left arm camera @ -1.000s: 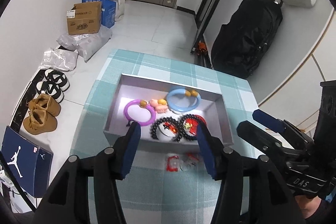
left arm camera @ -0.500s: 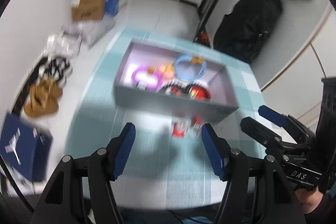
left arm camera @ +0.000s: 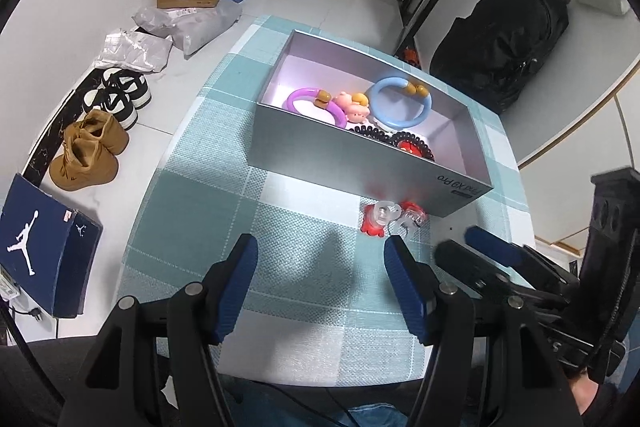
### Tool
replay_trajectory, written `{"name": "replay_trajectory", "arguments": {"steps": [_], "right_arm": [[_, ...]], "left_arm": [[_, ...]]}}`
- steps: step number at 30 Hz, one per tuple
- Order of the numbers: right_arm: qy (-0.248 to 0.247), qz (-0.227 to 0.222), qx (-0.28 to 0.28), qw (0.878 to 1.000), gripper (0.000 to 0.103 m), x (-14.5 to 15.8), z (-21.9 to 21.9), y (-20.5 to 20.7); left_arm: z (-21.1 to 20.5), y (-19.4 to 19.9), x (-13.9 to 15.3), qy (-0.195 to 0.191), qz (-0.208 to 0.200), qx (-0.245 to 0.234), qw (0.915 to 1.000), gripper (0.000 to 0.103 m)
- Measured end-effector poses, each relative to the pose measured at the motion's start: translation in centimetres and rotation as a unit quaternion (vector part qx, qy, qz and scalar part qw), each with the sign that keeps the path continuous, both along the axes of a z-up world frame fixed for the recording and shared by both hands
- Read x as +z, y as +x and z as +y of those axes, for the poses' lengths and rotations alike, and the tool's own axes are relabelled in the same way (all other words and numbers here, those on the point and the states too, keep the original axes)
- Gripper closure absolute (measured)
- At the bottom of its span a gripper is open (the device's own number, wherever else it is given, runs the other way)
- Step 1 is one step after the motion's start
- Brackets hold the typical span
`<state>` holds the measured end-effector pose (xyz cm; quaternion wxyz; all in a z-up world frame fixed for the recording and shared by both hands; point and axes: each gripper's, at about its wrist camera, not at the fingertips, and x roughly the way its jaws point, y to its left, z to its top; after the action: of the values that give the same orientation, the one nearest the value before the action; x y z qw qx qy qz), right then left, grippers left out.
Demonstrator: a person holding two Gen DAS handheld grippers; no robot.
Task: Organize jewelry
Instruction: 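Move both grippers toward the red rings with clear gems on the table, then grasp one red gem ring with left gripper while right gripper grasps the other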
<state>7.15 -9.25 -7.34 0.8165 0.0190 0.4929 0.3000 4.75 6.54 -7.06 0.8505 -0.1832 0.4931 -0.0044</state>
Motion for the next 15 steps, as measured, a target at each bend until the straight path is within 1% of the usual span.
{"name": "replay_trajectory", "arguments": {"steps": [5,8,10,13,15], "right_arm": [[0.005,0.007,0.003,1.000,0.046,-0.7,1.3,0.6],[0.010,0.007,0.007,1.000,0.050,-1.0,2.1,0.7],[0.004,0.006,0.010,1.000,0.052,-1.1,2.6,0.8],[0.004,0.008,0.003,1.000,0.057,-1.3,2.8,1.0],[0.004,0.008,0.000,1.000,0.060,-1.4,2.8,1.0]], "left_arm": [[0.2,-0.2,-0.3,0.020,0.004,-0.001,0.9998,0.042],[0.9,0.0,-0.7,0.007,0.009,0.002,0.9999,0.042],[1.2,0.0,-0.9,0.003,0.014,0.008,0.9999,0.042],[1.3,0.3,-1.2,-0.009,0.021,0.010,0.9997,0.042],[1.2,0.5,-1.2,-0.010,0.022,0.008,0.9997,0.042]]}}
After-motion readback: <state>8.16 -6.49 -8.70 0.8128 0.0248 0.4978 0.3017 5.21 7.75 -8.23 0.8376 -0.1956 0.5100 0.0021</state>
